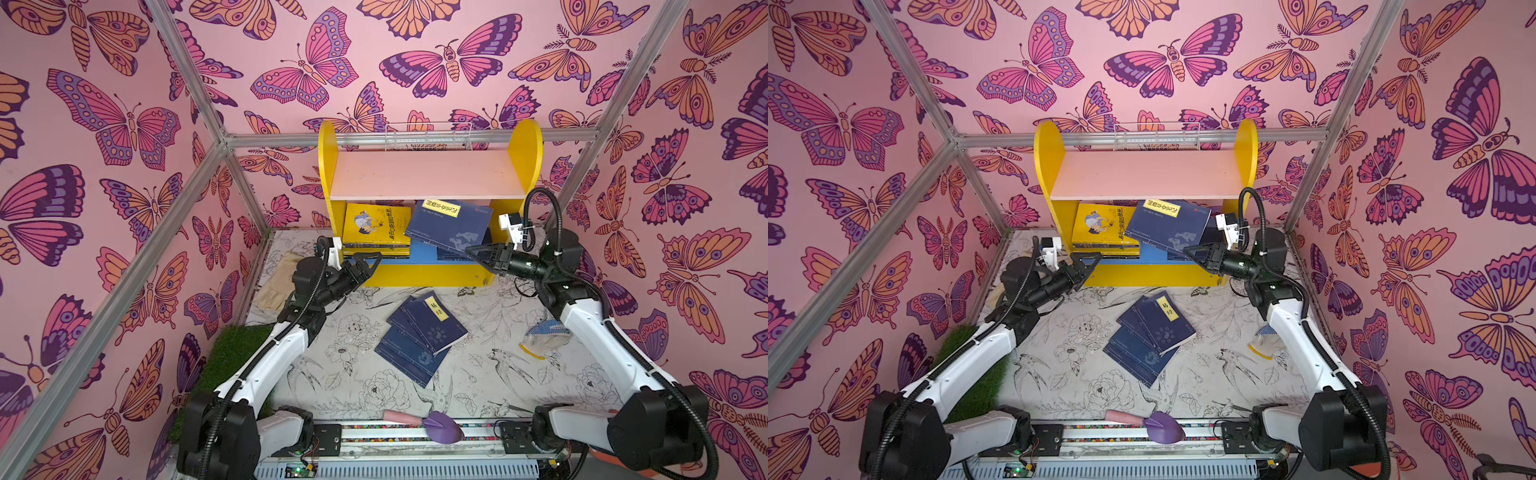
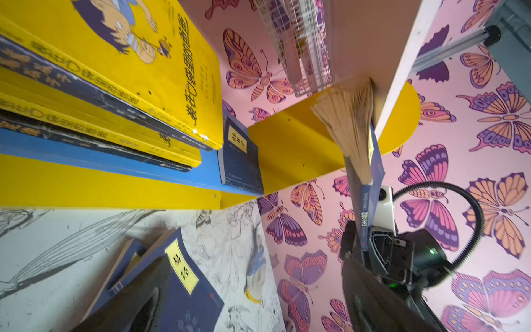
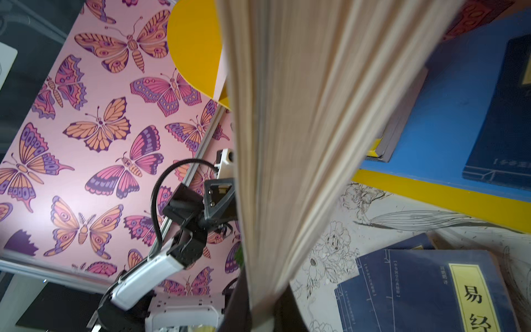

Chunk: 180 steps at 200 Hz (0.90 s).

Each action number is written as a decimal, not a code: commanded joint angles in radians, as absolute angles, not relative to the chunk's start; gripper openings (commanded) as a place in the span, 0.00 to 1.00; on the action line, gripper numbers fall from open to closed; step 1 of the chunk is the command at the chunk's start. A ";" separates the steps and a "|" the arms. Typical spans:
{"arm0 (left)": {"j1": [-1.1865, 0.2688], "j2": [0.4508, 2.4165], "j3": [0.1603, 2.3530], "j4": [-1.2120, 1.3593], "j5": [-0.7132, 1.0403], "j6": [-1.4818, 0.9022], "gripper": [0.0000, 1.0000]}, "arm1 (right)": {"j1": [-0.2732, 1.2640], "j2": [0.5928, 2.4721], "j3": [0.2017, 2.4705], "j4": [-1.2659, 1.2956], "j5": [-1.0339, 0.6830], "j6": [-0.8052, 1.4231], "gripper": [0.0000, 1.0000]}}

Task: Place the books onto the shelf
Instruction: 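Lift the dark blue book with both grippers and carry it toward the shelf, then lower the dark blue book onto the blue shelf board with both grippers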

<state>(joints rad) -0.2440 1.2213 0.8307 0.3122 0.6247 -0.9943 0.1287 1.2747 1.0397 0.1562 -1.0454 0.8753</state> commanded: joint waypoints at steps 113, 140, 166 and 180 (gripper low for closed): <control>-0.338 1.329 0.849 0.418 0.806 -1.012 0.75 | 0.147 1.318 1.062 -0.075 -1.185 0.670 0.00; -0.337 1.352 0.887 0.426 0.819 -1.004 0.68 | 0.154 1.310 1.055 -0.104 -1.199 0.644 0.00; -0.339 1.383 0.921 0.427 0.837 -0.998 0.54 | 0.160 1.302 1.044 -0.118 -1.204 0.631 0.00; -0.343 1.400 0.937 0.427 0.856 -0.998 0.41 | 0.161 1.302 1.039 -0.116 -1.203 0.631 0.00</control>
